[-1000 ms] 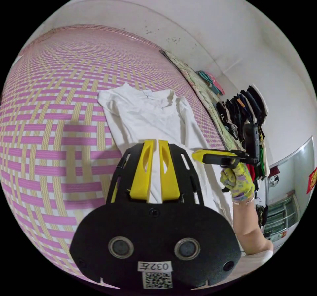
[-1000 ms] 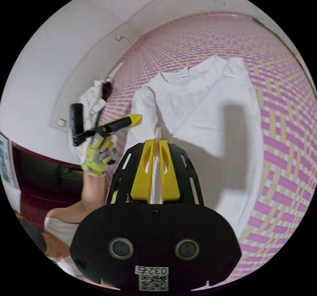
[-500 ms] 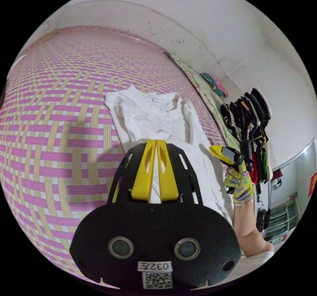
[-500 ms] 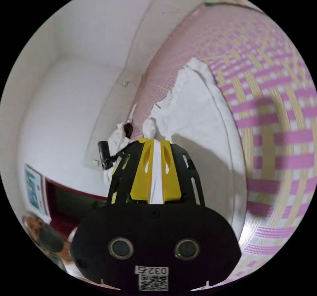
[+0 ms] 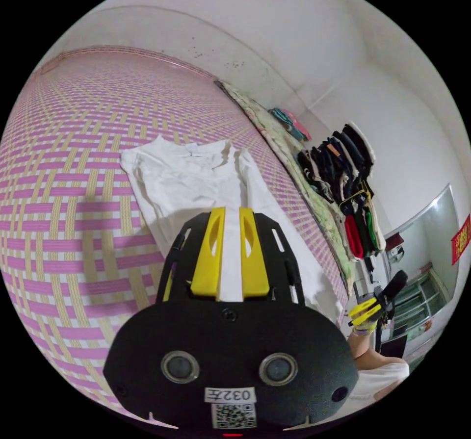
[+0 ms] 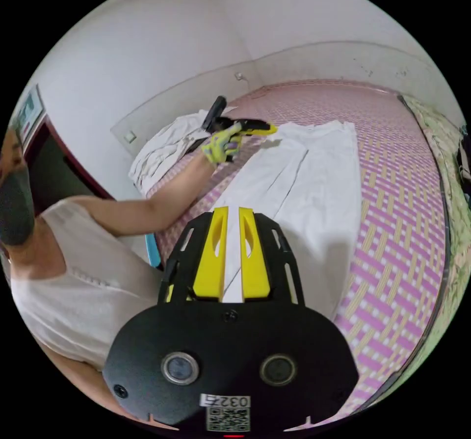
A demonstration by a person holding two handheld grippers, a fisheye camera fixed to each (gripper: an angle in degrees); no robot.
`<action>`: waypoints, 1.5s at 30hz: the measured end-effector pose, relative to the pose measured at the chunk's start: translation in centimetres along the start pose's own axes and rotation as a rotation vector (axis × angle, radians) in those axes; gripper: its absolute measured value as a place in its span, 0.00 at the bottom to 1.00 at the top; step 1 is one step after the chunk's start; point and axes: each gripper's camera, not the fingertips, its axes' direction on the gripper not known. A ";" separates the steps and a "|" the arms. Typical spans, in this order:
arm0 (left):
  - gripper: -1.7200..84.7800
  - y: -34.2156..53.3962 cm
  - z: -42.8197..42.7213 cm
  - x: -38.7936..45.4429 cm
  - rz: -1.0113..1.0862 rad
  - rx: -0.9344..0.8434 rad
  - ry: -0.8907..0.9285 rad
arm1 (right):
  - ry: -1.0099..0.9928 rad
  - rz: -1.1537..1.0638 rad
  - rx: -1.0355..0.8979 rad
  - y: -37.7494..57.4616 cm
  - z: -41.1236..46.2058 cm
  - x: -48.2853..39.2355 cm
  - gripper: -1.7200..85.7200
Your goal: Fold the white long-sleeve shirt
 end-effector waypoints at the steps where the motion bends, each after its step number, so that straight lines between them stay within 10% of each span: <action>1: 0.04 0.3 -0.2 1.0 0.020 -0.009 0.004 | 0.026 -0.022 -0.013 0.8 0.4 -1.2 0.07; 12: 0.06 17.2 2.4 20.4 0.471 -0.521 0.110 | 0.090 -0.004 -0.075 6.9 5.4 -8.5 0.07; 25: 0.01 27.5 1.4 25.4 0.520 -0.438 -0.063 | 0.413 0.242 -0.046 11.0 3.1 -7.1 0.01; 35: 0.01 30.3 -6.8 21.6 0.588 -0.581 -0.228 | 0.037 0.120 -0.005 12.0 4.3 -14.0 0.01; 45: 0.00 29.5 -4.9 25.7 0.479 -0.308 0.135 | 0.158 0.112 -0.051 8.2 6.3 -12.9 0.01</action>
